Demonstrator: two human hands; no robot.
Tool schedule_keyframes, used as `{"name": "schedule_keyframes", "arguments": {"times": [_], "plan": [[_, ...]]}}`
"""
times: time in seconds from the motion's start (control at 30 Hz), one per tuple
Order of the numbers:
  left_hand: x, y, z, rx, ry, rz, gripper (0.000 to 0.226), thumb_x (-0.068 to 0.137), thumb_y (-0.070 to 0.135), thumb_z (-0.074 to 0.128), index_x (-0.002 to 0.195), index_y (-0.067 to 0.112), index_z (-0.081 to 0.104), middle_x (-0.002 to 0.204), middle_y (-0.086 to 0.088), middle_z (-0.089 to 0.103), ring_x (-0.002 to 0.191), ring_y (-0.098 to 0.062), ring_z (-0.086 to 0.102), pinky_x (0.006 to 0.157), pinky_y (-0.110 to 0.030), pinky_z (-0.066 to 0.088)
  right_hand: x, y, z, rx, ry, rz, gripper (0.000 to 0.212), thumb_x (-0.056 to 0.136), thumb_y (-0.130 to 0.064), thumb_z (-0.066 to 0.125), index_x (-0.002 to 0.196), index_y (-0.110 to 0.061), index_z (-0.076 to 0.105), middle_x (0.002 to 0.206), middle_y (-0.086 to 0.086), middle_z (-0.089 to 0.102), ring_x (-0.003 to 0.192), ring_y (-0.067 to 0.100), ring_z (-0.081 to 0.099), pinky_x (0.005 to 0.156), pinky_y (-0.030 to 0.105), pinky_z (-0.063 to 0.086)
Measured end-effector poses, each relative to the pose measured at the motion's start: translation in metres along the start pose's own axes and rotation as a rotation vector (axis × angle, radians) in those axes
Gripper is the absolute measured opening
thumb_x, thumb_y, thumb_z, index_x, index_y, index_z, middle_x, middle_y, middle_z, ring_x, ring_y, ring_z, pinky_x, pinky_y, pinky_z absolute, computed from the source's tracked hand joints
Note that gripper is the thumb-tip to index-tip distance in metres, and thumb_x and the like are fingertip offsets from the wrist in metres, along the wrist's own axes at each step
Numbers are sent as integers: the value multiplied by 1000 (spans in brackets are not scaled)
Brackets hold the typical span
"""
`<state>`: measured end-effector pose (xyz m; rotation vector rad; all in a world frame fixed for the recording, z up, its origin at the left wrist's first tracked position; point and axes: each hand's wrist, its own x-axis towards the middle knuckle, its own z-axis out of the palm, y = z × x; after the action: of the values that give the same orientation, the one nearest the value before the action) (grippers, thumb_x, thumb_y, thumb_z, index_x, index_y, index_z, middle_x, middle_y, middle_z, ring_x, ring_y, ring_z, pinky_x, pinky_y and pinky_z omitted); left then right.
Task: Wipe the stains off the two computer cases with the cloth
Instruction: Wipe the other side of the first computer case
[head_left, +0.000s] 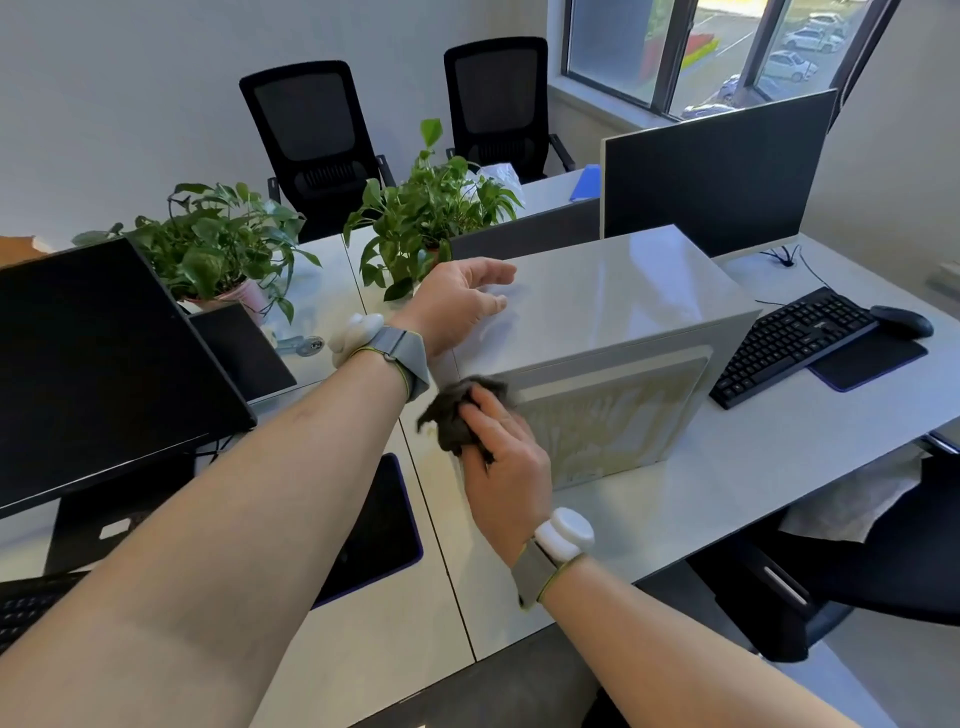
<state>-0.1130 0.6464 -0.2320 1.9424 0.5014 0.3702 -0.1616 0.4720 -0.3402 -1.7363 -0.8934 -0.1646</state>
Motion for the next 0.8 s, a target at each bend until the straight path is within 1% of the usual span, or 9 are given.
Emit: {"name": "schedule_keyframes", "arguments": {"times": [0.13,0.27,0.33,0.4,0.47,0.6,0.67,0.73,0.8], "plan": [[2,-4,0,-11,-1,0,37,96,2,65,130,15,68,128,8,69,112,12,56,88,-6,42,-21,17,-5,-128,-82,15,42,83,5,67,119,-15,76,132,-17,57,115,22,67,100,38,56],[2,-4,1,-21,10,10,37,95,4,66,130,15,68,128,7,70,117,5,60,95,-11,45,-8,0,-7,-69,-38,-107,38,86,5,69,120,-12,75,133,-3,68,116,17,63,103,26,51],[1,-2,2,-3,11,8,37,95,5,67,130,17,69,127,9,70,115,7,60,95,-12,45,-3,4,-1,-122,-108,-133,35,85,7,68,113,-12,78,124,-1,72,109,20,65,96,28,54],[-1,0,3,14,11,3,37,95,6,66,131,17,69,127,10,69,109,13,58,87,-5,43,-10,17,3,-190,-195,-50,36,83,4,63,110,-15,79,119,-3,74,103,23,66,89,32,57],[-2,-1,3,19,21,-1,36,96,7,66,130,18,69,126,10,69,108,12,58,80,-2,42,-22,23,1,-205,-260,85,41,83,1,59,113,-17,79,123,-4,73,104,26,67,91,26,52],[-3,0,3,15,25,4,36,95,7,66,129,18,69,126,10,69,112,6,60,84,-3,44,-15,5,-7,-84,-78,20,38,86,4,66,116,-15,77,127,-4,71,114,14,60,103,17,44],[-2,0,3,3,28,5,36,95,7,67,129,18,70,126,9,70,116,2,62,89,-8,45,-3,3,-7,-71,-36,-36,36,85,3,67,114,-14,78,124,-2,73,111,16,60,101,18,46],[-3,1,4,2,30,5,36,95,7,67,130,17,69,126,9,70,117,0,62,90,-9,46,0,14,-6,-148,-135,2,38,84,4,66,112,-17,79,119,-4,74,105,21,64,94,25,51],[-3,2,4,0,34,5,36,95,7,67,130,17,69,125,9,70,116,-1,62,90,-10,46,-5,24,-8,-213,-332,160,42,87,3,60,118,-20,77,122,-5,73,106,23,67,89,20,47]]}}
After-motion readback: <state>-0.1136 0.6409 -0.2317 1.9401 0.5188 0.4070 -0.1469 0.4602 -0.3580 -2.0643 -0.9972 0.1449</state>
